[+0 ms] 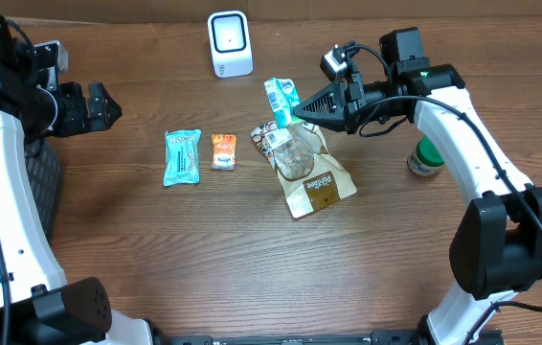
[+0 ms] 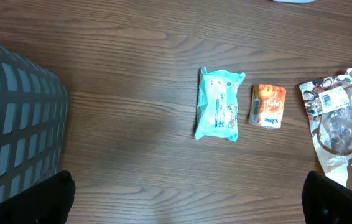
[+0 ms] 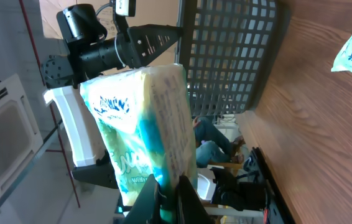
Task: Scan the item barcode
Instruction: 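Lift the blue Kleenex pack and carry it toward the scanner, then hold the blue Kleenex pack in front of the white scanner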
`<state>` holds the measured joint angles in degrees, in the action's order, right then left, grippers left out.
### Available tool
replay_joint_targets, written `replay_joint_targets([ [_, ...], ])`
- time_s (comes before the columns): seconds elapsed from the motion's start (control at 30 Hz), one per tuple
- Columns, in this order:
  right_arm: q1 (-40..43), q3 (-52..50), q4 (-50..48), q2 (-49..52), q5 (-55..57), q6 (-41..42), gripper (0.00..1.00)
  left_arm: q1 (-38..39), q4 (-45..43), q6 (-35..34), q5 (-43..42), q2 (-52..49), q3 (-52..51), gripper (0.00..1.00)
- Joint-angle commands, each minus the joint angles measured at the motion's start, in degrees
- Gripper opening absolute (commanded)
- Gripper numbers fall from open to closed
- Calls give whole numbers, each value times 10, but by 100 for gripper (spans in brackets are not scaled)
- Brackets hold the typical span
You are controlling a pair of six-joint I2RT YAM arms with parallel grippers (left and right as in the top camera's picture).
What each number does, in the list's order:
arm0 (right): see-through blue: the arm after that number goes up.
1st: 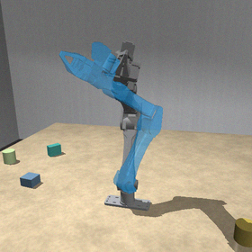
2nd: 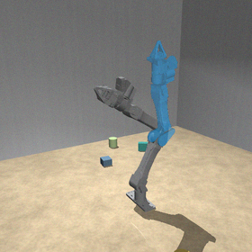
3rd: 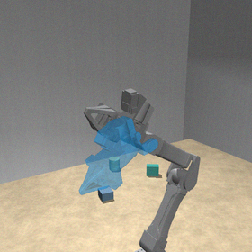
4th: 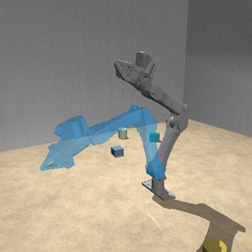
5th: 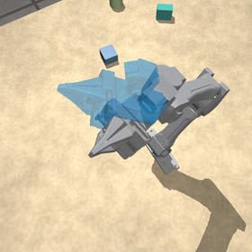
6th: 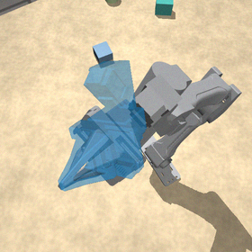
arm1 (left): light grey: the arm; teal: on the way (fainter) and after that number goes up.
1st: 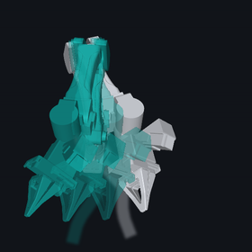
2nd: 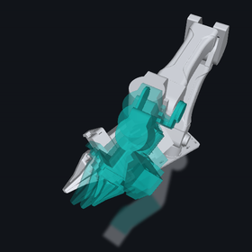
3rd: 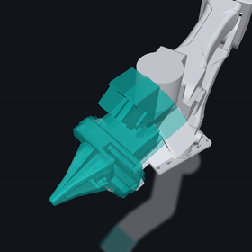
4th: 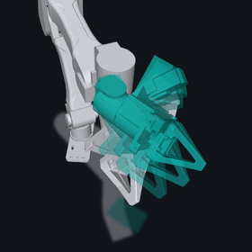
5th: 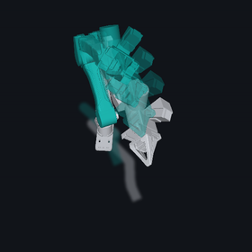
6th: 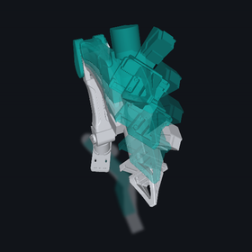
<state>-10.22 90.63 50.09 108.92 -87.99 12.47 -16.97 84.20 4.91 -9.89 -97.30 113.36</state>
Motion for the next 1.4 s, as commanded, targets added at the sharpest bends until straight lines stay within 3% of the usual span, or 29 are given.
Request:
replay_joint_targets([
  [0.0, 0, 1, -13, 1, -12, 2, 4, 1, -1, 11, -7, 2, 7, 100],
  [0.07, -4, 1, -12, 1, 52, 2, 4, 1, -1, 11, -7, 2, 7, 100],
  [0.23, -56, 2, 3, 1, 393, 59, 4, 1, -1, 11, -6, 2, 7, 100],
  [0.37, -92, 30, 13, 2, 565, 92, 4, 1, -1, 11, -6, 2, 7, 100],
  [0.5, -132, 141, 66, 22, 797, 101, 4, 1, -1, 11, -7, 2, 7, 100],
  [0.7, -175, 325, 69, 93, 988, 57, 4, 2, -1, 11, -7, 2, 7, 99],
  [0.87, -221, 360, -79, 146, 1200, -60, 4, 2, -1, 11, -7, 2, 7, 100],
  [0.97, -244, 360, -226, 187, 1285, -188, 4, 2, -1, 11, -7, 2, 7, 100],
  [1.13, -251, 360, -455, 269, 1281, -407, 4, 2, -1, 11, -6, 2, 7, 100],
  [1.2, -250, 360, -495, 289, 1268, -456, 4, 2, -1, 11, -6, 2, 7, 100],
  [1.27, -247, 360, -544, 330, 1220, -557, 4, 2, -1, 11, -7, 2, 7, 100],
  [1.37, -244, 360, -573, 371, 1181, -621, 4, 2, -1, 11, -7, 2, 7, 100],
])
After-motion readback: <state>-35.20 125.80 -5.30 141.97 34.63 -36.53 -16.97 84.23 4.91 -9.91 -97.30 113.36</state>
